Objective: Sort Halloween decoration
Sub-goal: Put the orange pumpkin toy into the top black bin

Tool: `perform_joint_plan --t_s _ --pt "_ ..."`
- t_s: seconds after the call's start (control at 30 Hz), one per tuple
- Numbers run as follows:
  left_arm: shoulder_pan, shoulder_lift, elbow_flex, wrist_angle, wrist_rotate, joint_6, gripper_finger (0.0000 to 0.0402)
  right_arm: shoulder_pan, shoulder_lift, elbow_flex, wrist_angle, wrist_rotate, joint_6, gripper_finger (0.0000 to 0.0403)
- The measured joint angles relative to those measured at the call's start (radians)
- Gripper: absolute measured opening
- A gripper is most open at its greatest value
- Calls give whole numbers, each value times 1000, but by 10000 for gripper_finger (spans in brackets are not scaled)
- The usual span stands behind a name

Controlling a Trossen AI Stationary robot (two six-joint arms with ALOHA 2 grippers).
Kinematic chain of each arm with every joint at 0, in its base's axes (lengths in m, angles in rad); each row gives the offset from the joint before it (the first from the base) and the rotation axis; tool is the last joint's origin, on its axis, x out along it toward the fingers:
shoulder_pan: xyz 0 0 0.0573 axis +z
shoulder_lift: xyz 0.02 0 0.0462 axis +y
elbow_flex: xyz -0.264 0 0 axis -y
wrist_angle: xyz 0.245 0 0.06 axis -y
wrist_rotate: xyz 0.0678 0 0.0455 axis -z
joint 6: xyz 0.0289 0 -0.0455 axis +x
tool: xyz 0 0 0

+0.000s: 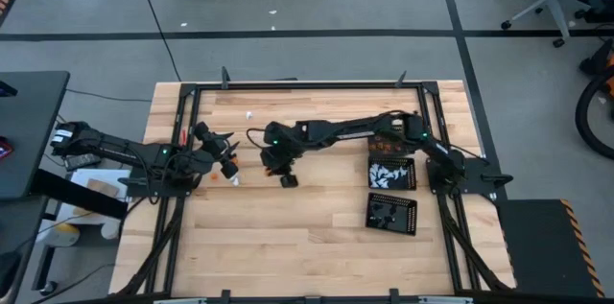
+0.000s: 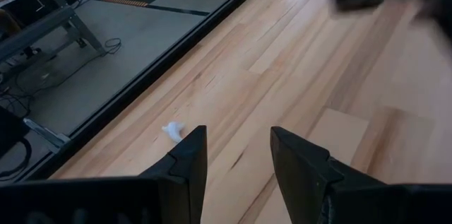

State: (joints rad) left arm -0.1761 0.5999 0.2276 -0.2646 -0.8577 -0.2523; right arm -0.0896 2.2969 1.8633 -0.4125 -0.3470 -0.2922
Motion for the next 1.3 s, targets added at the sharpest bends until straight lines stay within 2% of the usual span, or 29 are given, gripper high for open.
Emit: perform_joint_plan --t_s 0.17,0.33,0.57,0.73,0.83,0.93,1.1,1.2,1.3 --pt "0 0 0 0 0 -9 142 20 -102 0 -287 -74 68 75" --pt "-1 0 0 4 0 -19 142 54 -171 1 -569 -145 203 75" --pt "-1 2 0 77 0 37 142 132 -200 0 -987 -155 339 75" --pt "-1 2 0 142 12 123 142 180 -198 -33 -1143 -164 450 75" --pt "-1 2 0 173 53 185 142 201 -201 -76 -1155 -163 468 75" --pt "-1 2 0 212 81 243 142 206 -209 -124 -1158 -128 477 75" --pt "-1 2 0 263 95 302 142 170 -274 -213 -1154 -1 506 75" --pt "0 2 0 266 95 317 142 125 -325 -298 -1157 105 506 75" --pt "0 2 0 267 95 317 142 62 -373 -391 -1158 257 502 75"
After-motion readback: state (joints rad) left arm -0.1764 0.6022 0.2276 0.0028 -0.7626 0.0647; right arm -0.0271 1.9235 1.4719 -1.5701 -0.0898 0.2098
